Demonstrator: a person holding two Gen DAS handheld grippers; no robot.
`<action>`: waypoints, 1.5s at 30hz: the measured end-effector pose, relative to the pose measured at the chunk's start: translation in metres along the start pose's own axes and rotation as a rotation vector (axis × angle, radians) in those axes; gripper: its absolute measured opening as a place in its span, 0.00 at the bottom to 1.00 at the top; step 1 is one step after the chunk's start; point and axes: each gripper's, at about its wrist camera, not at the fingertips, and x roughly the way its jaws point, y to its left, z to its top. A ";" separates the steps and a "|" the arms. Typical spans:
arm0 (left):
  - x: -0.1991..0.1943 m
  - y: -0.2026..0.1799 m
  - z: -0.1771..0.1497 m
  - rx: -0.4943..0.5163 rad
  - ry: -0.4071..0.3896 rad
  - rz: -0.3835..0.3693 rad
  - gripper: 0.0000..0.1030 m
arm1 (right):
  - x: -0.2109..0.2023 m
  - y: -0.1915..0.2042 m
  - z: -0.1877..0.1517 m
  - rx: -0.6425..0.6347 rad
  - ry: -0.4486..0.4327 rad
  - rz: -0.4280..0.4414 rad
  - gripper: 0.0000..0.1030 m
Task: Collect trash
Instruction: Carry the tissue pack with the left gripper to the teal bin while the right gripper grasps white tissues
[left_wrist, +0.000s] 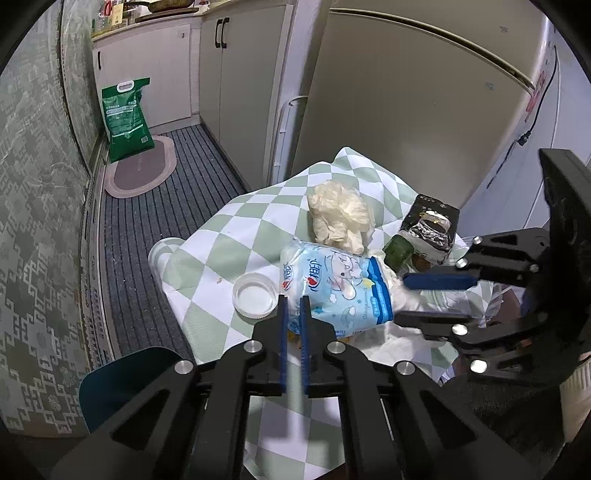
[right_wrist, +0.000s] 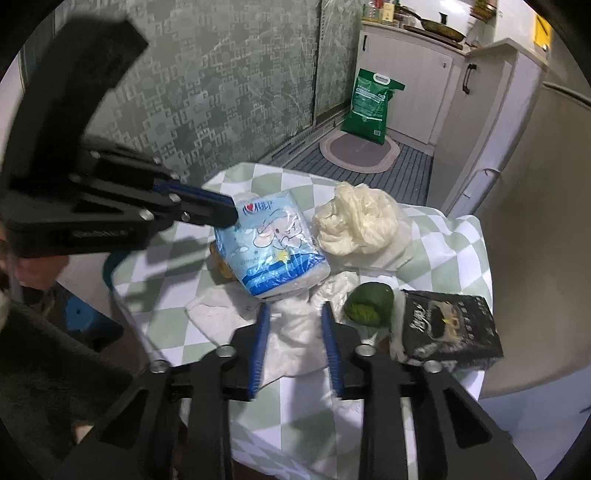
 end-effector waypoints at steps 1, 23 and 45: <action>-0.001 0.000 -0.001 0.002 -0.002 -0.001 0.04 | 0.003 0.002 0.000 -0.007 0.007 -0.017 0.20; -0.089 0.012 -0.002 -0.081 -0.245 0.111 0.04 | -0.066 -0.016 0.008 0.116 -0.199 0.000 0.06; -0.119 0.114 -0.131 -0.303 -0.093 0.365 0.04 | -0.019 0.091 0.072 0.065 -0.213 0.188 0.06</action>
